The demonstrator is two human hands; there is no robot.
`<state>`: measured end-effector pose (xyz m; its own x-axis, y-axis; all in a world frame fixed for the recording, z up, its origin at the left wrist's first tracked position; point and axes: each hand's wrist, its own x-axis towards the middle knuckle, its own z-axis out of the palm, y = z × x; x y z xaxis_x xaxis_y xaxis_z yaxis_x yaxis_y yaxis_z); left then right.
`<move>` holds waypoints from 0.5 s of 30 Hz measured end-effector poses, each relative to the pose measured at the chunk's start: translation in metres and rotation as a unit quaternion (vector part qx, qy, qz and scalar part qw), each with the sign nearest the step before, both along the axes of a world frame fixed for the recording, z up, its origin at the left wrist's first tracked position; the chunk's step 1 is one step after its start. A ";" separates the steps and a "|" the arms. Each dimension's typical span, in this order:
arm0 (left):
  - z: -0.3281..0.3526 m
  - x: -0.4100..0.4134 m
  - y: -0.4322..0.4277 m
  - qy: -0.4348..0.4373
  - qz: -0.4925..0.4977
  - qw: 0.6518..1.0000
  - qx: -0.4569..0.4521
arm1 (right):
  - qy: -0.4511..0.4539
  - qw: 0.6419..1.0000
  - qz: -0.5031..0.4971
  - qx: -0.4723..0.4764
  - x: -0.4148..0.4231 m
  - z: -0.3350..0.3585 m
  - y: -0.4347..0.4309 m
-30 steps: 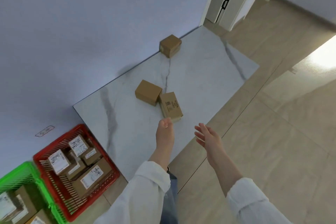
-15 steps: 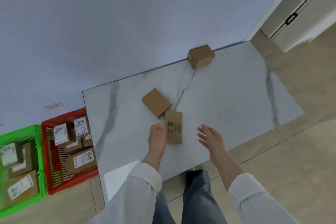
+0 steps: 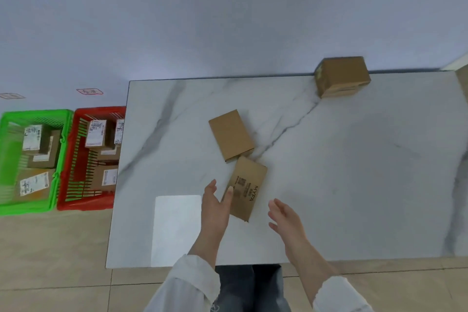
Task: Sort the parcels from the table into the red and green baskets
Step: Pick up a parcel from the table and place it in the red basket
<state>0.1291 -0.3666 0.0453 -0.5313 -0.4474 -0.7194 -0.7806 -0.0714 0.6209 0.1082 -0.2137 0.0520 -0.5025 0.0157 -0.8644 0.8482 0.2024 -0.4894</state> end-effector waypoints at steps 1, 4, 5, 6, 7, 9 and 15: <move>-0.016 -0.006 -0.003 0.001 -0.008 1.000 -0.006 | 0.001 1.000 -0.001 -0.005 -0.004 -0.018 -0.005; -0.058 -0.019 -0.009 -0.017 -0.052 0.999 0.002 | 0.011 0.999 -0.008 -0.033 -0.011 -0.060 -0.021; -0.067 -0.018 -0.009 -0.015 -0.068 0.997 0.018 | 0.015 0.999 -0.008 -0.043 -0.010 -0.067 -0.026; -0.071 -0.017 -0.006 -0.002 -0.074 0.997 0.032 | 0.023 0.998 -0.009 -0.049 -0.010 -0.072 -0.031; -0.071 -0.015 -0.003 0.014 -0.073 0.996 0.042 | 0.028 0.998 -0.014 -0.053 -0.008 -0.076 -0.035; -0.064 -0.006 0.008 0.037 -0.076 0.995 0.051 | 0.032 0.998 -0.026 -0.050 -0.003 -0.074 -0.036; 0.004 0.023 0.031 0.073 -0.149 0.986 0.035 | 0.061 0.997 -0.032 0.035 -0.002 0.000 -0.015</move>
